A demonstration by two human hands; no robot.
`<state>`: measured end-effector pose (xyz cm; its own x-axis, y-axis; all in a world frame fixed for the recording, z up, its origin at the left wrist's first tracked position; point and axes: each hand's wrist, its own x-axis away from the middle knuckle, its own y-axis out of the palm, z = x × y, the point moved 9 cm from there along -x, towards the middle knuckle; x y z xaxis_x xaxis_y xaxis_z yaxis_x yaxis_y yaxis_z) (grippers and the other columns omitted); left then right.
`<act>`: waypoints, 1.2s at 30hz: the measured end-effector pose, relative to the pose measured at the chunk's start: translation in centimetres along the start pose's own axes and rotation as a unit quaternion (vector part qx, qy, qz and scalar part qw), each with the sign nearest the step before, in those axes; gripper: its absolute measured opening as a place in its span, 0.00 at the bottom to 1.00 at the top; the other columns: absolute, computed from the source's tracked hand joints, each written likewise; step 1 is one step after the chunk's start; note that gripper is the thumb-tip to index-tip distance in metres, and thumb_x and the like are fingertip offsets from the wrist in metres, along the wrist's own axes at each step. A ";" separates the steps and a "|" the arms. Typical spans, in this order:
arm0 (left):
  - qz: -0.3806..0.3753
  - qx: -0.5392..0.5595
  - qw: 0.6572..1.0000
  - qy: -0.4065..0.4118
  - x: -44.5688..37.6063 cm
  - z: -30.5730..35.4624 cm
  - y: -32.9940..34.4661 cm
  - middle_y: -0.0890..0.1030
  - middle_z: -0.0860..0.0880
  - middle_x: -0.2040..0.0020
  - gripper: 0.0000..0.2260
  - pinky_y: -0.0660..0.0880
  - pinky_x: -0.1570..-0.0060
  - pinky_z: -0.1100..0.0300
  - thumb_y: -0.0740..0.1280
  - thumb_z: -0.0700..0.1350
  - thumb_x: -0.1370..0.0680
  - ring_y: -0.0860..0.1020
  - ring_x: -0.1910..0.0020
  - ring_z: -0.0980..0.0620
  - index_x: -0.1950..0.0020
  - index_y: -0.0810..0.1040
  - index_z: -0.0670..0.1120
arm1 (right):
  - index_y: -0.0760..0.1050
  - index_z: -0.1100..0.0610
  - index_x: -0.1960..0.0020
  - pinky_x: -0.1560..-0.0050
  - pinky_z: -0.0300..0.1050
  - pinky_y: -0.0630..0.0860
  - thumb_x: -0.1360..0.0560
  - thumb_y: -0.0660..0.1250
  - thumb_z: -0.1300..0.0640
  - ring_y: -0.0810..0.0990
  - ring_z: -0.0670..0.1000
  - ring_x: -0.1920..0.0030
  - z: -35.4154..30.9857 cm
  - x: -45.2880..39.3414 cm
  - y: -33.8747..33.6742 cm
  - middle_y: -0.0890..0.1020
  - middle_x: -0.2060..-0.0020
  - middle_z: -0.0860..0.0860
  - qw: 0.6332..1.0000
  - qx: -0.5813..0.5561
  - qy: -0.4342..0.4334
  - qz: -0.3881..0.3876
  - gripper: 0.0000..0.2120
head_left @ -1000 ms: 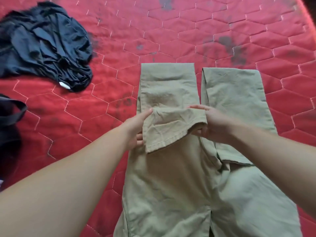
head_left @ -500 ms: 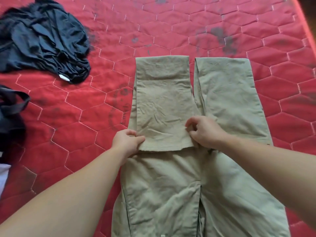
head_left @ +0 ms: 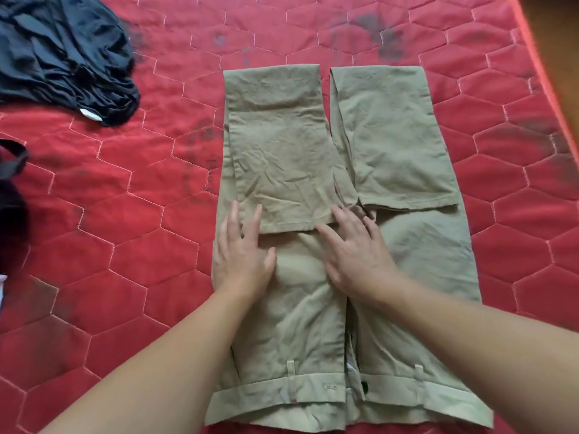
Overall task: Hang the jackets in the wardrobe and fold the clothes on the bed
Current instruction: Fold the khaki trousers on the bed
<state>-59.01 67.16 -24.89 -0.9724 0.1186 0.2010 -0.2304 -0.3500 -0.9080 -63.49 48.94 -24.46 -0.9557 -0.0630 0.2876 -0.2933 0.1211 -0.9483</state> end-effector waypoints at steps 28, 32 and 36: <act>-0.178 -0.236 0.938 0.179 20.0 5.4 5.9 0.56 0.50 0.21 0.28 0.69 0.38 0.53 0.57 0.39 0.20 0.64 0.27 0.45 0.22 0.54 0.52 | 0.78 0.53 0.51 0.54 0.47 0.76 0.33 0.65 0.64 0.79 0.56 0.44 4.4 19.8 3.5 0.81 0.47 0.49 0.997 -0.070 -0.040 0.001 0.13; -0.238 -0.182 0.940 0.164 19.0 6.4 2.9 0.79 0.50 0.37 0.21 0.75 0.47 0.54 0.58 0.40 0.24 0.76 0.39 0.44 0.35 0.75 0.59 | 0.74 0.52 0.57 0.58 0.47 0.74 0.30 0.60 0.59 0.79 0.56 0.51 6.6 18.7 2.4 0.82 0.56 0.49 0.989 -0.103 0.027 -0.106 0.06; -0.395 -0.166 0.896 0.114 18.8 8.0 1.2 0.83 0.45 0.52 0.11 0.70 0.60 0.60 0.61 0.46 0.27 0.80 0.51 0.44 0.50 0.81 0.49 | 0.68 0.54 0.66 0.61 0.44 0.70 0.31 0.58 0.64 0.77 0.52 0.58 7.0 19.1 0.5 0.78 0.65 0.49 0.959 -0.103 -0.008 -0.266 0.08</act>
<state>-77.90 61.59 -19.25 -0.4692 0.4081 0.7831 -0.7824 0.2191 -0.5829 -81.69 40.86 -20.37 -0.6703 -0.1850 0.7187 -0.7386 0.2608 -0.6217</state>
